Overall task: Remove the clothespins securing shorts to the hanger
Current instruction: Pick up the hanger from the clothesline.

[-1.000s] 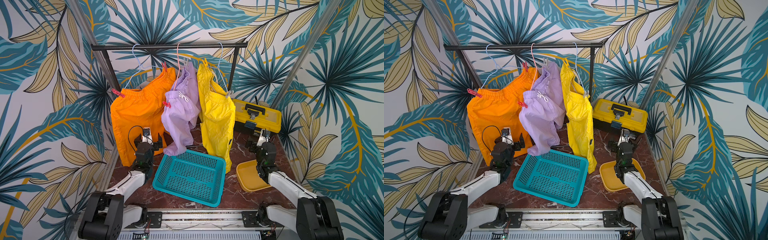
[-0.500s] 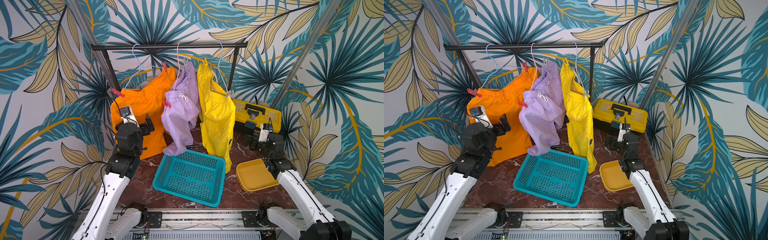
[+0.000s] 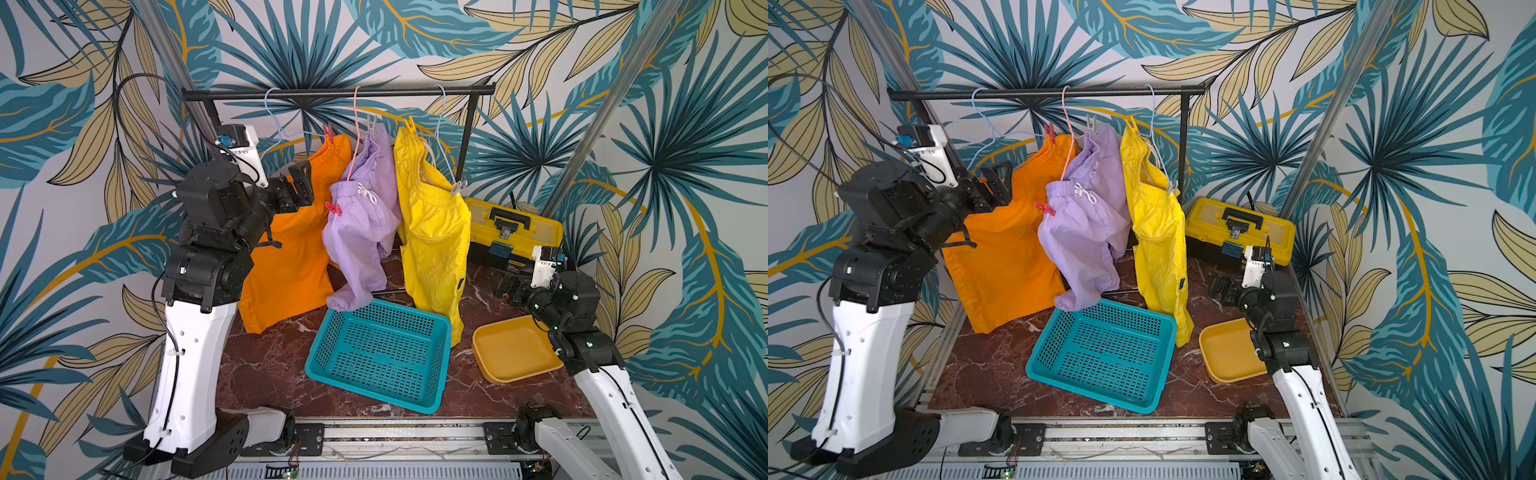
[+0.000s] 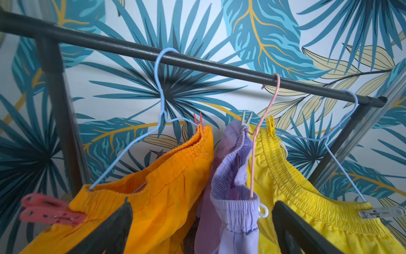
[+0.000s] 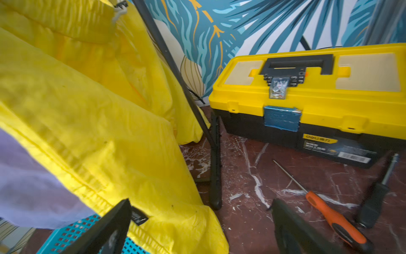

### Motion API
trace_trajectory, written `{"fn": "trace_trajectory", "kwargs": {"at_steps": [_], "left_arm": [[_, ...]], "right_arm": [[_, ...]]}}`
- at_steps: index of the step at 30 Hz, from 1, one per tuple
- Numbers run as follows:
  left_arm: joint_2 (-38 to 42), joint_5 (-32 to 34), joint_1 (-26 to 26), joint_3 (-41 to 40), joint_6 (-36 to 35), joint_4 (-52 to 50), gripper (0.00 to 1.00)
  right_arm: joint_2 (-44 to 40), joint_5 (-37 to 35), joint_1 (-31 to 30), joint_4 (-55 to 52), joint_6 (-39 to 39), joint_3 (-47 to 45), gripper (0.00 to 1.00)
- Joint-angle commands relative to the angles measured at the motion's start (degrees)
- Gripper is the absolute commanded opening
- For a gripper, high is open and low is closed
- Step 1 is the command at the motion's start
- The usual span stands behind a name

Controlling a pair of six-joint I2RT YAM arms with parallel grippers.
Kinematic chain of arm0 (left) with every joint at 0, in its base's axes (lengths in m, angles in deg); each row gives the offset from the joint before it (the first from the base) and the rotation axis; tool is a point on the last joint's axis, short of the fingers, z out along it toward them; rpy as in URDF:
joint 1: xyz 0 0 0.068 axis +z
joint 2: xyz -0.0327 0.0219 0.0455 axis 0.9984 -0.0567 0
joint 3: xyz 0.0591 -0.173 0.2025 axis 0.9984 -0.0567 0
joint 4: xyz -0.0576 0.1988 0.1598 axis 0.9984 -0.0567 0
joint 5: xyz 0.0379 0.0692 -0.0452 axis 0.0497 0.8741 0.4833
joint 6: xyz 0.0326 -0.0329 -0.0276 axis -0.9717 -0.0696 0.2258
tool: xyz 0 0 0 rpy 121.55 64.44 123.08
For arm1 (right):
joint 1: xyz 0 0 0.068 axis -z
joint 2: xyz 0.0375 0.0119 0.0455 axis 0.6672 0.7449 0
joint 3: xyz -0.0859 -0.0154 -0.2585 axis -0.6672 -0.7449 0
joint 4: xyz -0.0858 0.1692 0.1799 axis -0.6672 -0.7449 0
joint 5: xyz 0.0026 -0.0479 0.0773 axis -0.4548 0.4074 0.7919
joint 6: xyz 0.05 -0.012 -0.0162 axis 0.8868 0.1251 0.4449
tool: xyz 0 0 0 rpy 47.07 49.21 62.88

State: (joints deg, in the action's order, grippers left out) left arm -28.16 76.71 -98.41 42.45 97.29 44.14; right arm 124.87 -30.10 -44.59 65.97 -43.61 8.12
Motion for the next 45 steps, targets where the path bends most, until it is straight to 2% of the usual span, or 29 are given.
{"fn": "trace_trajectory", "kwargs": {"at_steps": [1,9,16,22,33,42,45], "left_arm": [[-4.63,-5.39,-0.37,3.69,0.52,-3.21,1.00],[-13.91,-4.94,-3.92,8.84,-1.52,-1.41,0.99],[-19.02,-7.83,-5.39,11.56,-1.14,5.52,1.00],[-22.27,-10.19,-6.60,11.94,-2.24,9.97,1.00],[-25.68,-6.02,-7.32,10.59,-4.74,19.75,1.00],[-27.21,-4.94,-7.32,9.48,-5.96,23.95,0.70],[-27.12,-4.74,-7.32,8.84,-6.52,25.37,0.68]], "right_arm": [[-0.61,7.15,-0.50,-1.34,3.49,2.21,1.00],[-3.93,11.80,-1.95,2.55,8.04,3.89,1.00],[-6.52,13.14,-3.79,2.80,9.13,4.64,1.00],[-5.58,13.14,-5.20,2.19,8.34,5.18,0.99],[-3.14,11.59,-6.63,4.04,7.45,2.67,1.00],[-1.17,9.99,-7.18,6.40,5.99,2.01,1.00],[-0.56,9.99,-7.36,6.71,5.82,1.97,1.00]]}}
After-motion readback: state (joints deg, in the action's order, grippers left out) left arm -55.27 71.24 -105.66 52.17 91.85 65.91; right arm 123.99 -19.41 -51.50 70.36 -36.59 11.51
